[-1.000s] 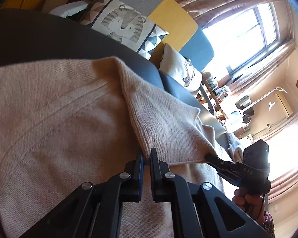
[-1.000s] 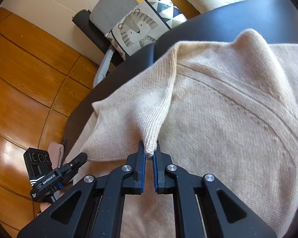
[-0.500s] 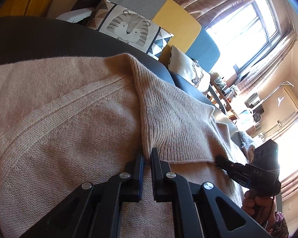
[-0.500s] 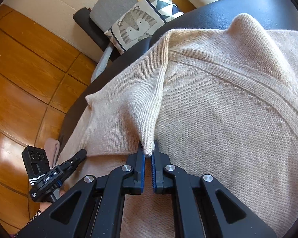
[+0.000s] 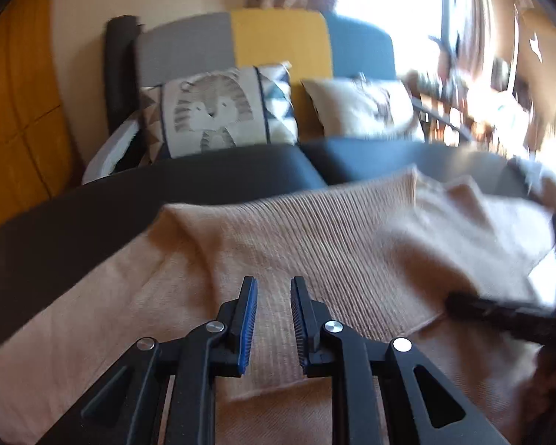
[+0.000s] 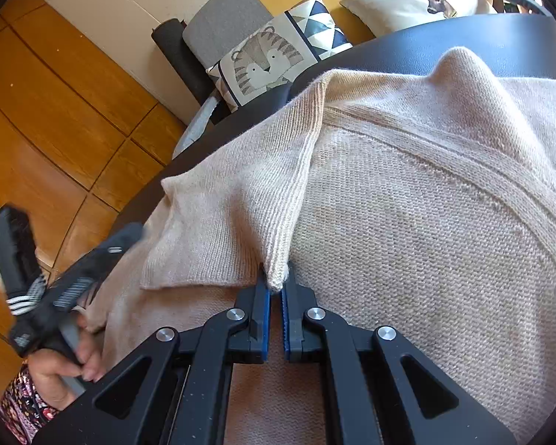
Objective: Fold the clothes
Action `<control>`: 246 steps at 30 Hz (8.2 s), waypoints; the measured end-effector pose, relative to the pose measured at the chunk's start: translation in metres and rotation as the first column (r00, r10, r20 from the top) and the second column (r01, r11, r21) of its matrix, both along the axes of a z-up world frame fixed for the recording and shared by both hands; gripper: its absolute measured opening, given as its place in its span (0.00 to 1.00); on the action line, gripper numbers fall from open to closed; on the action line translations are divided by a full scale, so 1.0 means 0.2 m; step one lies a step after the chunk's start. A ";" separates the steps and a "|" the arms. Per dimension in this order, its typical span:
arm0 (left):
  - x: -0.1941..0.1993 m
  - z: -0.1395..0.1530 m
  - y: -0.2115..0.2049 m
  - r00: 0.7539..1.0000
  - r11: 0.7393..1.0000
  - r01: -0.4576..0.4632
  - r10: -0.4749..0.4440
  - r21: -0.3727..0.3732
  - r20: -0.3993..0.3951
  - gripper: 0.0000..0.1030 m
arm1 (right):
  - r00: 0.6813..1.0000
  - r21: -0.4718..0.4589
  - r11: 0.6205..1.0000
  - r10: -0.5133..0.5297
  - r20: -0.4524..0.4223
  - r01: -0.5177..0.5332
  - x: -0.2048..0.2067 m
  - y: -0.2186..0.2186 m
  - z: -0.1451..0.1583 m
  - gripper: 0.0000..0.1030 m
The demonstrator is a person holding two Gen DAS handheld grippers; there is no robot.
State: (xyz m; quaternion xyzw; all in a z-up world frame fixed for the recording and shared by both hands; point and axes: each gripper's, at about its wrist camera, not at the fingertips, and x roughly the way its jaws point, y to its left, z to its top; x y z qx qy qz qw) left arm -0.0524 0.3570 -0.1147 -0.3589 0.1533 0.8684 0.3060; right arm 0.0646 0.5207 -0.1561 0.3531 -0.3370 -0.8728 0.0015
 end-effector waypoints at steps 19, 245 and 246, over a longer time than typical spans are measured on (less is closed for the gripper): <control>-0.02 -0.11 0.02 1.000 1.000 0.011 -0.012 0.020 0.028 0.20 | 0.995 0.323 0.945 0.018 0.096 -0.048 -0.29 -0.11 0.33 0.07; -0.26 -0.03 -0.28 0.951 0.935 -0.220 0.142 0.278 0.275 0.05 | 0.902 0.285 0.882 -0.418 0.109 0.374 0.45 0.42 0.17 0.10; -0.26 -0.06 -0.29 0.949 0.936 -0.224 0.146 0.270 0.281 0.05 | 0.904 0.293 0.882 -0.414 0.109 0.369 0.45 0.42 0.17 0.10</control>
